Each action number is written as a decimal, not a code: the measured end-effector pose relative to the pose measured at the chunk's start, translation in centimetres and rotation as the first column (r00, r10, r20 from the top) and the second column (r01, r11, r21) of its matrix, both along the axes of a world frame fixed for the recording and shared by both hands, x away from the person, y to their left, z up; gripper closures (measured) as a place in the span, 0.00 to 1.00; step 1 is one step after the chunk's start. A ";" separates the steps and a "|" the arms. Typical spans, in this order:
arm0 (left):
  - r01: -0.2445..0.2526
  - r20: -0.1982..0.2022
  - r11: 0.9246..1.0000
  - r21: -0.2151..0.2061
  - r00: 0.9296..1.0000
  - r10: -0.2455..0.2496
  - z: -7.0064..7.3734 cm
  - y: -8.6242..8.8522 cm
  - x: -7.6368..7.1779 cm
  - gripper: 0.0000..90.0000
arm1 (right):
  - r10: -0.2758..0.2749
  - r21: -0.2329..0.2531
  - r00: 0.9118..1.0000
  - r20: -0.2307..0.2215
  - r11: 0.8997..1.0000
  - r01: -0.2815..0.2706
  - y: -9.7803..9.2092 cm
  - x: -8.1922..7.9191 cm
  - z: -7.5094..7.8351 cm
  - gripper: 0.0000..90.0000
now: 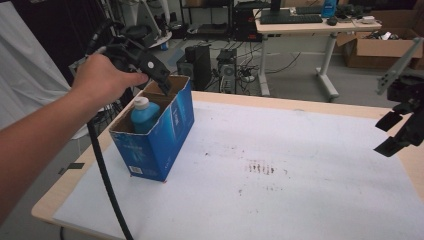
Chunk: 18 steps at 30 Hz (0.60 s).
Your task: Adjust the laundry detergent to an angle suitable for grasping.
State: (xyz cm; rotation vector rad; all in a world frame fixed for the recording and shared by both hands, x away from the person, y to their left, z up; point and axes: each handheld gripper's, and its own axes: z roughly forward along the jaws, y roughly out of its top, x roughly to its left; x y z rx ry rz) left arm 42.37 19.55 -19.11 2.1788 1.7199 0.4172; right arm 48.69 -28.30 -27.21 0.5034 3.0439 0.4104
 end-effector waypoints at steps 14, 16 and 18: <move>0.349 -0.036 0.936 0.048 0.937 -0.348 1.0 -7.7 -1.7 0.23 | -0.002 0.011 1.000 0.004 1.000 0.002 0.0 0.0 0.0 0.20; 0.383 -0.047 0.922 0.053 0.923 -0.381 0.5 -8.7 -2.0 0.22 | 0.001 0.011 1.000 0.007 1.000 -0.001 0.1 -0.1 0.0 0.20; 0.417 -0.060 0.908 0.049 0.908 -0.414 -0.1 -10.0 -2.3 0.22 | 0.002 0.013 1.000 0.008 1.000 -0.002 0.1 0.0 0.0 0.20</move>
